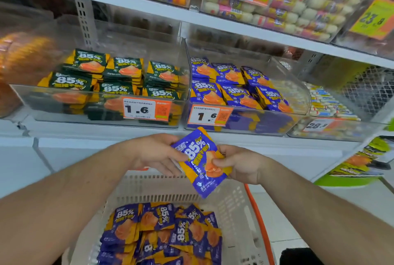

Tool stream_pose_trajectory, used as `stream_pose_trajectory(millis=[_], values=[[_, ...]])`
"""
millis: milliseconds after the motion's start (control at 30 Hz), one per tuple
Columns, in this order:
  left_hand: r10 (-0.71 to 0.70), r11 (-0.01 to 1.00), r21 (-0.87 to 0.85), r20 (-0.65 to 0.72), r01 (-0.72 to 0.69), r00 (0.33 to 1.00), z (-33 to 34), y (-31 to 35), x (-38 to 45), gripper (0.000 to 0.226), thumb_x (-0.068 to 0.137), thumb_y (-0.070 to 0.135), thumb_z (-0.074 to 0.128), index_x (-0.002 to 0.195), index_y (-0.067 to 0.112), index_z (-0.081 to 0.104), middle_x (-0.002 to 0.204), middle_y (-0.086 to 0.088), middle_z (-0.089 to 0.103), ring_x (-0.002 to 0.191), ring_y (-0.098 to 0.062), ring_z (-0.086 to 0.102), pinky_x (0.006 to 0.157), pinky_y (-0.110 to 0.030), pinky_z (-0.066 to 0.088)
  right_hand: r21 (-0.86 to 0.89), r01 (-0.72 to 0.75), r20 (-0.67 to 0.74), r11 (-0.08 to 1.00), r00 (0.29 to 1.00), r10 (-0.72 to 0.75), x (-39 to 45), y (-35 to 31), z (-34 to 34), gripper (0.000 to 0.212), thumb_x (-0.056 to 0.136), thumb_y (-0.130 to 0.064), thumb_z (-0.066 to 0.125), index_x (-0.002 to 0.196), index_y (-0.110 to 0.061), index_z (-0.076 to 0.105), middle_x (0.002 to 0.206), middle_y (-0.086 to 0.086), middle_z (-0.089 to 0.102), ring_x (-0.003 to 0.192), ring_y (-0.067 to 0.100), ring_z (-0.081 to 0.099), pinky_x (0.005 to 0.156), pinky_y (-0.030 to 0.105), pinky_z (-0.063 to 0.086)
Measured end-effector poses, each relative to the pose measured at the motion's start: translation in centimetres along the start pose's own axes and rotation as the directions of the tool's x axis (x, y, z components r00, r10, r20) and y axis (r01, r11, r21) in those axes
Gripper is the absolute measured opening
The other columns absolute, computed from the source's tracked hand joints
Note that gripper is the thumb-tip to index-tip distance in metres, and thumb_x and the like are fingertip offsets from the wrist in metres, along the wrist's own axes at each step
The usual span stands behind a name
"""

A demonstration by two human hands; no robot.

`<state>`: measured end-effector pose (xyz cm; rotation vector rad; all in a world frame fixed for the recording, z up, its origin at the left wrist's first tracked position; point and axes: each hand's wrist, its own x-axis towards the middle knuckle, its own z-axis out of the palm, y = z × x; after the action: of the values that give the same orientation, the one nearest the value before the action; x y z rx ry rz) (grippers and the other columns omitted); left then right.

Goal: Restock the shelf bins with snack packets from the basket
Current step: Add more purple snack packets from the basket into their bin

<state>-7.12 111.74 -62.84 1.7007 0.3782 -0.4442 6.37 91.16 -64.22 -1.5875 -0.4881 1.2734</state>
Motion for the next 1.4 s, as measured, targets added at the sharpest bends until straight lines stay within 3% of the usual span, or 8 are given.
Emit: stream_pose_trajectory(millis=[100, 200, 300, 400, 700, 867, 1000, 1400], values=[[0.078, 0.993, 0.091, -0.059, -0.073, 0.995, -0.1, 2.0, -0.7, 0.009, 0.094, 0.014, 0.064, 0.102, 0.012, 0.061, 0.089, -0.005, 0.076, 0.072, -0.016, 0.072, 0.061, -0.021, 0.056, -0.105, 0.12, -0.226, 0.987, 0.964, -0.141, -0.4, -1.1, 2.1, 0.017, 0.089, 0.004, 0.063, 0.1, -0.008, 0.059, 0.082, 0.008, 0.072, 0.069, 0.017, 0.069, 0.066, 0.027, 0.056], [0.157, 0.983, 0.111, -0.11, -0.145, 0.981, -0.6, 3.8, -1.5, 0.01, 0.093, 0.012, 0.065, 0.102, 0.009, 0.063, 0.089, -0.006, 0.076, 0.07, -0.016, 0.072, 0.059, -0.021, 0.056, -0.412, 0.293, -0.503, 0.863, 0.717, -0.483, -1.1, -1.5, 3.4, 0.028, 0.084, -0.014, 0.076, 0.097, -0.018, 0.051, 0.086, 0.008, 0.068, 0.071, 0.019, 0.069, 0.068, 0.032, 0.058], [0.247, 0.968, 0.065, -0.11, -0.241, 0.963, -0.6, 5.7, -2.3, 0.004, 0.092, 0.01, 0.065, 0.097, 0.011, 0.064, 0.087, -0.005, 0.076, 0.068, -0.016, 0.071, 0.058, -0.021, 0.055, -0.796, 0.328, -0.313, 0.509, 0.496, -0.81, -2.8, -2.2, 3.7, 0.036, 0.07, -0.034, 0.08, 0.086, -0.028, 0.048, 0.106, -0.002, 0.056, 0.094, 0.0, 0.057, 0.077, 0.013, 0.045], [0.327, 0.945, 0.029, -0.152, -0.327, 0.933, -0.5, 7.2, -2.6, 0.006, 0.093, 0.008, 0.064, 0.093, 0.013, 0.063, 0.078, -0.002, 0.075, 0.063, -0.013, 0.069, 0.056, -0.02, 0.055, -0.91, 0.301, -0.155, 0.284, 0.389, -0.908, -3.5, -2.7, 3.6, 0.052, 0.056, -0.05, 0.077, 0.091, -0.017, 0.055, 0.123, -0.001, 0.049, 0.121, 0.01, 0.051, 0.089, 0.029, 0.048], [0.396, 0.861, -0.135, -0.428, -0.491, 0.812, 0.3, 9.2, -0.5, 0.005, 0.096, 0.009, 0.059, 0.096, 0.011, 0.064, 0.071, -0.009, 0.072, 0.053, -0.012, 0.063, 0.048, -0.021, 0.052, -0.883, 0.178, -0.361, 0.435, 0.335, -0.87, -1.4, -5.0, 3.4, 0.058, 0.051, -0.058, 0.068, 0.089, -0.02, 0.047, 0.103, -0.001, 0.052, 0.118, 0.02, 0.048, 0.09, 0.044, 0.046], [0.503, 0.843, 0.19, -0.608, -0.503, 0.614, -1.2, 10.7, 0.5, 0.008, 0.097, 0.021, 0.056, 0.102, 0.022, 0.063, 0.081, 0.002, 0.072, 0.058, -0.007, 0.063, 0.053, -0.016, 0.05, -0.887, 0.134, -0.419, 0.441, 0.167, -0.893, -0.6, -8.0, 0.5, 0.046, 0.055, -0.048, 0.066, 0.085, -0.017, 0.051, 0.093, -0.001, 0.054, 0.095, 0.024, 0.05, 0.081, 0.042, 0.042], [0.694, 0.72, 0.612, -0.639, -0.327, 0.332, -3.3, 9.8, 2.7, 0.027, 0.09, 0.019, 0.064, 0.117, 0.019, 0.065, 0.107, 0.006, 0.064, 0.096, -0.01, 0.06, 0.085, -0.025, 0.048, -0.84, -0.061, -0.537, 0.54, 0.243, -0.808, 1.4, -11.8, -3.8, 0.042, 0.065, -0.044, 0.077, 0.097, -0.022, 0.059, 0.107, 0.0, 0.057, 0.105, 0.027, 0.051, 0.091, 0.04, 0.04], [0.699, 0.661, 0.734, -0.523, -0.16, 0.488, -3.3, 9.0, 4.6, 0.062, 0.088, 0.03, 0.062, 0.146, 0.03, 0.039, 0.155, 0.02, 0.024, 0.127, -0.005, 0.046, 0.095, -0.031, 0.048, -0.683, -0.317, -0.715, 0.658, 0.474, -0.514, 10.1, -18.3, -8.4, 0.053, 0.08, -0.059, 0.064, 0.13, -0.041, 0.059, 0.147, 0.01, 0.042, 0.137, 0.038, 0.032, 0.111, 0.047, 0.028]])
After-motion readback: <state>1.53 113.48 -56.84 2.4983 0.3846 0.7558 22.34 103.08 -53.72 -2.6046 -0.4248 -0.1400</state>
